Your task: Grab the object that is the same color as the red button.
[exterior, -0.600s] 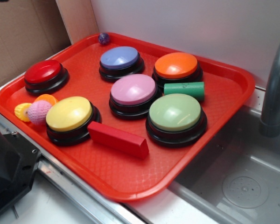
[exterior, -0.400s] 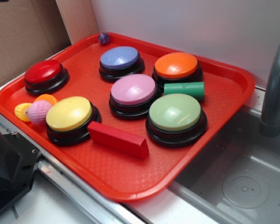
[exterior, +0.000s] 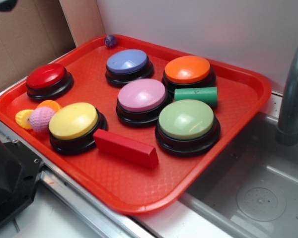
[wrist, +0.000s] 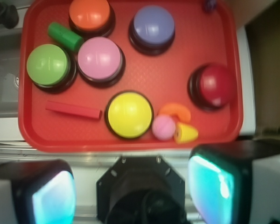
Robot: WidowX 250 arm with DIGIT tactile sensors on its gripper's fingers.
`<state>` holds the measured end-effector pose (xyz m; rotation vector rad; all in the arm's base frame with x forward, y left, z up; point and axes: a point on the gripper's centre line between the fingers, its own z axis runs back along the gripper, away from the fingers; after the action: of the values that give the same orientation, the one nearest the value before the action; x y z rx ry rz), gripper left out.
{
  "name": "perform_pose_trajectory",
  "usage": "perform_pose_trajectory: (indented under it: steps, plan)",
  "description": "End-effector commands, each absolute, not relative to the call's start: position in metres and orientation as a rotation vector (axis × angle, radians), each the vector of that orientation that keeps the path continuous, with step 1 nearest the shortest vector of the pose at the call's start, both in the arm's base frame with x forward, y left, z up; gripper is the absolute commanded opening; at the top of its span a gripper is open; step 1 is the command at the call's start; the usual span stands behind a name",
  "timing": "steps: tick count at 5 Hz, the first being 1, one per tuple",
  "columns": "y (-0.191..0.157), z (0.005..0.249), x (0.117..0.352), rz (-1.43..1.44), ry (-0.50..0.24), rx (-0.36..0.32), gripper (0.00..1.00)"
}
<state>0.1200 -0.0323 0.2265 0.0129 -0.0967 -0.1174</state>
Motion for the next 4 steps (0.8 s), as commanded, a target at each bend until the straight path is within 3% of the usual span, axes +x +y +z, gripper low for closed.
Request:
perform_pose_trajectory:
  steps: [1,2,4]
  plan:
    - [-0.072,0.194,0.131,-0.562,-0.149,-0.007,1.0]
    - [-0.091,0.159,0.138,-0.809,-0.144,-0.059,1.0]
    - [-0.115,0.101,0.154,-1.144,-0.143,-0.074,1.0]
